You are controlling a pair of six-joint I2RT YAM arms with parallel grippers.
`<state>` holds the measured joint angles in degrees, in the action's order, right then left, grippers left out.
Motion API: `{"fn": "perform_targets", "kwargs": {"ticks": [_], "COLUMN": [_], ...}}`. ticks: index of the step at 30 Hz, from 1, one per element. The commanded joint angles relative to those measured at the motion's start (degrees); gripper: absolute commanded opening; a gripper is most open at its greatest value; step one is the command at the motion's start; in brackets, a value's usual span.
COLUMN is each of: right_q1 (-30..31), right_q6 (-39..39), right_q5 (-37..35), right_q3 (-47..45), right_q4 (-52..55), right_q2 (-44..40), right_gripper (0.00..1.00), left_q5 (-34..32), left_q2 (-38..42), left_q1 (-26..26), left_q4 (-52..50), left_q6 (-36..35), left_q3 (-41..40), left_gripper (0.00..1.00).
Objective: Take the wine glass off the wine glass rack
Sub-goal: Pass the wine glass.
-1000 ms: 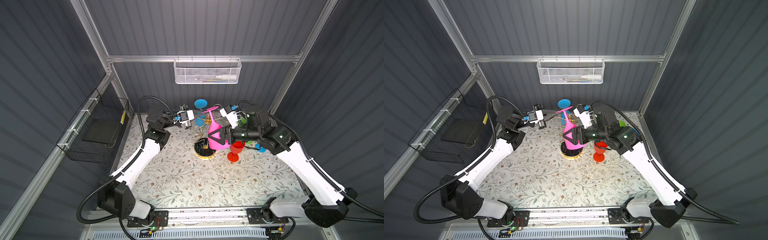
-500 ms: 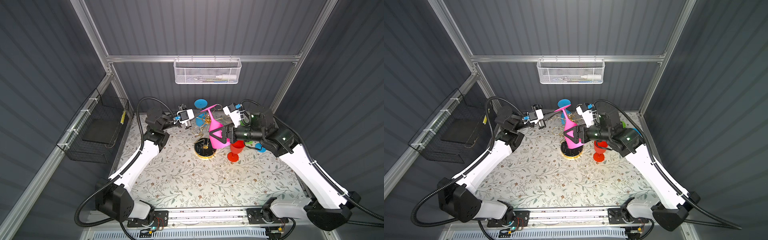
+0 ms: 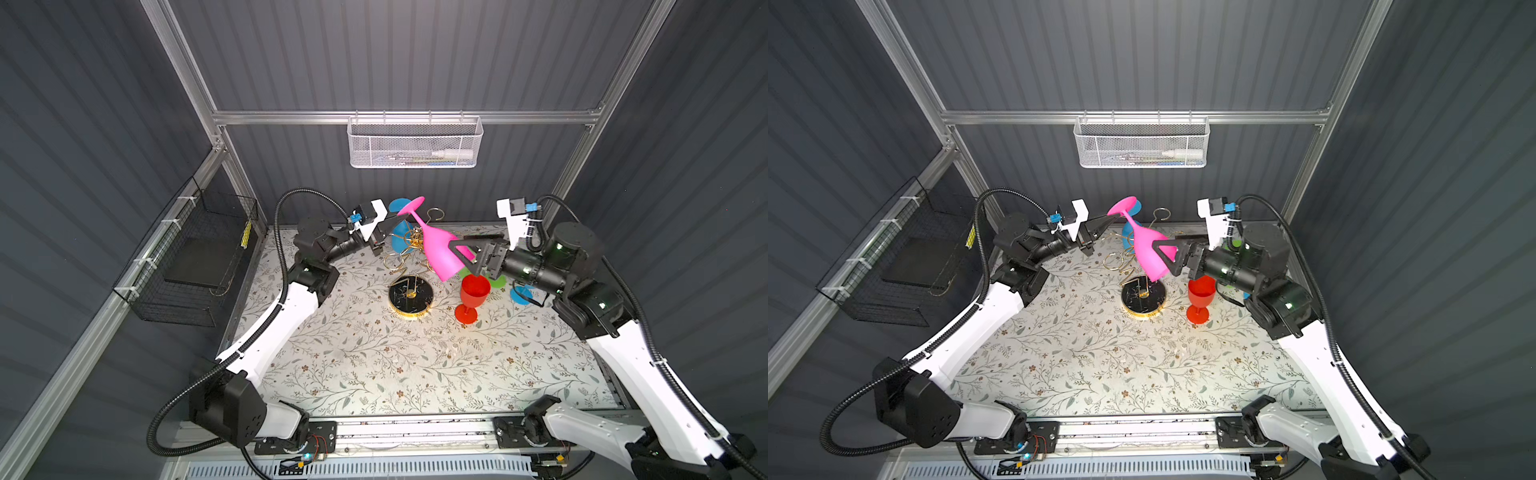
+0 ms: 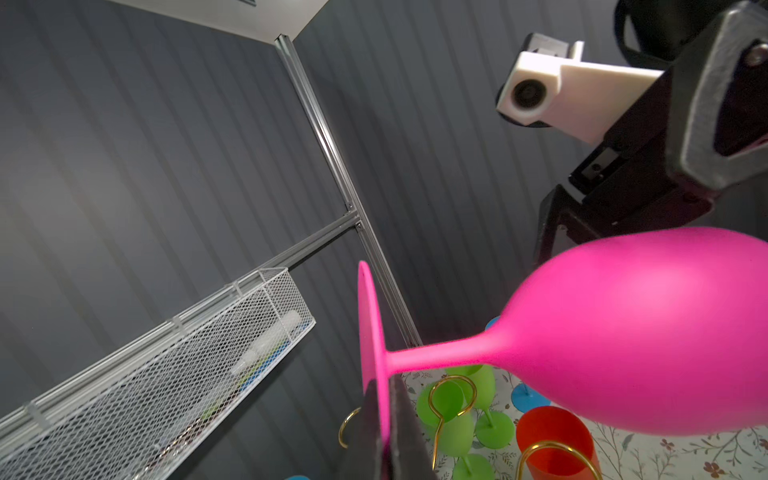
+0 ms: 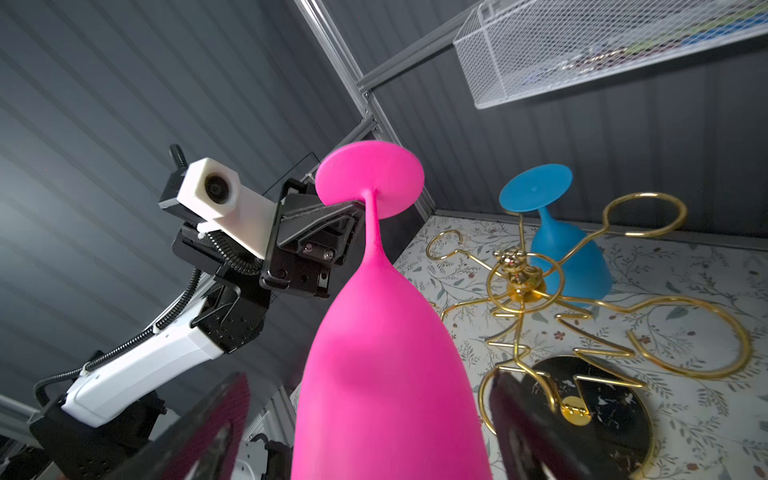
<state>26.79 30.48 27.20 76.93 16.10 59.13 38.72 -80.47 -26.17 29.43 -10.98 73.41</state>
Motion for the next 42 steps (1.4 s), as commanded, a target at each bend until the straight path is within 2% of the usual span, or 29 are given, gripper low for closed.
{"fn": "perform_targets", "kwargs": {"ticks": [1, 8, 15, 19, 21, 34, 37, 42], "right_q1": [-2.3, -5.9, -5.9, -4.7, -3.9, -1.2, -1.0, -1.0], "right_q6": [2.0, 0.0, 0.5, 0.7, 0.8, 1.7, 1.9, 2.5], "right_q5": [0.0, -3.5, -7.3, -7.3, -10.5, -9.3, -9.7, -8.8], "right_q3": [-2.5, -6.2, -6.4, -5.1, -4.6, 0.2, 0.3, 0.4], "right_q4": [-4.5, -2.0, 2.2, 2.1, 2.0, -2.5, -3.0, -4.4], "right_q2": [-3.6, -10.3, -10.2, -7.0, -5.5, 2.6, 3.3, 4.7], "right_gripper": [0.93, 0.92, 0.86, 0.82, 0.81, 0.68, 0.58, 0.32], "left_q5": [-7.6, -14.8, -14.9, -14.2, -14.3, -14.4, -14.0, -13.2], "left_q2": [1.8, 1.9, 3.2, 3.3, 3.6, 4.3, 4.6, 4.8], "left_q1": [-0.3, -0.3, -0.3, -0.3, -0.2, -0.2, -0.2, -0.2], "left_q4": [-1.6, -7.4, -9.4, -9.8, -10.1, -12.1, -12.0, -11.9], "left_q6": [10.1, 22.1, 27.6, 28.3, 28.3, 26.5, 26.6, 27.1], "left_q3": [-0.1, 0.1, -0.6, -0.7, -1.0, -1.9, -2.1, -2.4], "left_gripper": [0.0, 0.0, 0.0, 0.0, 0.0, 0.0, 0.0, 0.0]}}
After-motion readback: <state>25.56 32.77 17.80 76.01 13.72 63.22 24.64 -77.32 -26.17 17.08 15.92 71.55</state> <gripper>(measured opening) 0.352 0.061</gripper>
